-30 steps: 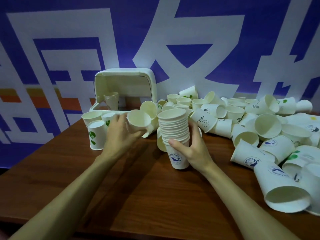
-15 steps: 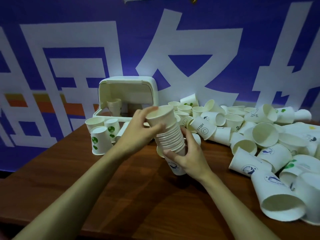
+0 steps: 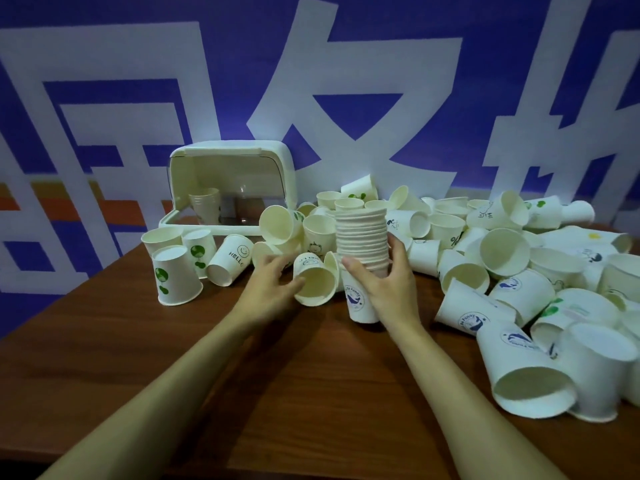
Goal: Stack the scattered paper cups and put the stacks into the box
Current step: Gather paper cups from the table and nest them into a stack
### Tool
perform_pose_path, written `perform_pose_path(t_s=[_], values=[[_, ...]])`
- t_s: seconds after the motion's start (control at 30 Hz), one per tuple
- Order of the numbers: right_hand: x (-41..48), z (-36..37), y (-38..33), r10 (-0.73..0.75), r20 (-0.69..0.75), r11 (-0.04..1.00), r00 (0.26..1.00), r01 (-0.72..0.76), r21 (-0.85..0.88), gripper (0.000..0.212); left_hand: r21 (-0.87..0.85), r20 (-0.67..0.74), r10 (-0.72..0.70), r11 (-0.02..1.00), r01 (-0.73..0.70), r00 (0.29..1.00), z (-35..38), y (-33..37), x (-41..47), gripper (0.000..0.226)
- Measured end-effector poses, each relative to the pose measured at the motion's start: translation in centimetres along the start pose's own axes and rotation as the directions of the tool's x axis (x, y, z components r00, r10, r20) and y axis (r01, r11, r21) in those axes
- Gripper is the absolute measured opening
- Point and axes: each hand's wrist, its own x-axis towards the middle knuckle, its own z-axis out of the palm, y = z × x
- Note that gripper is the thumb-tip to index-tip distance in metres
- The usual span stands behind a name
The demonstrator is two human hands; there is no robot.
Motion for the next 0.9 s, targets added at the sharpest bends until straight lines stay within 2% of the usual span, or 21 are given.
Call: perform_pose_path(t_s=[0.03,0.1,0.27,0.3,0.37,0.43,0.5,0.53,0.6,0.7,0.87,0.9], values=[[0.1,-0.1,0.2,0.002,-0.009,1.0,1.0,-0.002,-0.013,0.081,0.059,0.02,0.01,0.998,-0.011,1.0,0.5,-0.3,-0.1,0.049],[0.2,-0.1,0.3,0.017,-0.007,1.0,1.0,-0.017,-0.01,0.079,0.116,-0.031,0.012,0.993,-0.008,0.999,1.0,-0.8,0.3,0.042],[0.4,-0.4,0.4,0.003,0.038,1.0,0.999,-0.004,0.016,0.075,0.091,-0.296,0.146,0.988,-0.124,0.944,-0.3,-0.1,0.1,0.024],[0.4,-0.5,0.3,-0.015,0.057,1.0,0.998,0.015,0.011,0.075,0.052,-0.334,0.122,0.992,-0.111,0.935,-1.1,0.4,0.0,0.024],[0.3,-0.6,0.2,-0.062,0.098,0.998,0.993,0.065,-0.024,0.076,-0.173,-0.342,0.013,0.982,-0.077,0.94,-3.1,1.1,-0.2,0.031],[0.3,-0.8,0.0,-0.123,0.155,0.983,0.98,0.142,-0.115,0.08,-0.506,-0.262,-0.097,0.861,-0.051,0.96,-5.1,2.0,-0.7,0.041],[0.0,-0.8,-0.3,-0.173,0.224,0.944,0.959,0.227,-0.239,0.082,-0.677,-0.231,-0.179,0.735,-0.026,0.956,-6.9,3.2,-1.2,0.034],[-0.1,-0.8,-0.4,-0.197,0.256,0.921,0.946,0.268,-0.283,0.082,-0.708,-0.215,-0.197,0.706,-0.013,0.957,-7.6,4.0,-1.5,0.033],[-0.4,-0.6,-0.7,-0.226,0.303,0.9,0.926,0.317,-0.299,0.08,-0.675,-0.186,-0.148,0.738,-0.017,0.971,-8.4,4.9,-2.0,0.034],[-0.8,-0.4,-1.1,-0.229,0.337,0.905,0.913,0.327,-0.272,0.08,-0.491,-0.106,-0.042,0.871,-0.015,0.993,-8.5,5.4,-2.5,0.031],[-1.3,0.1,-1.3,-0.245,0.423,0.89,0.872,0.376,-0.26,0.081,-0.175,-0.086,-0.037,0.984,0.021,0.996,-6.7,6.2,-2.0,0.041],[-1.5,0.3,-1.4,-0.25,0.428,0.895,0.868,0.376,-0.24,0.082,-0.171,-0.077,-0.051,0.985,0.037,0.996,-5.9,6.5,-1.8,0.04]])
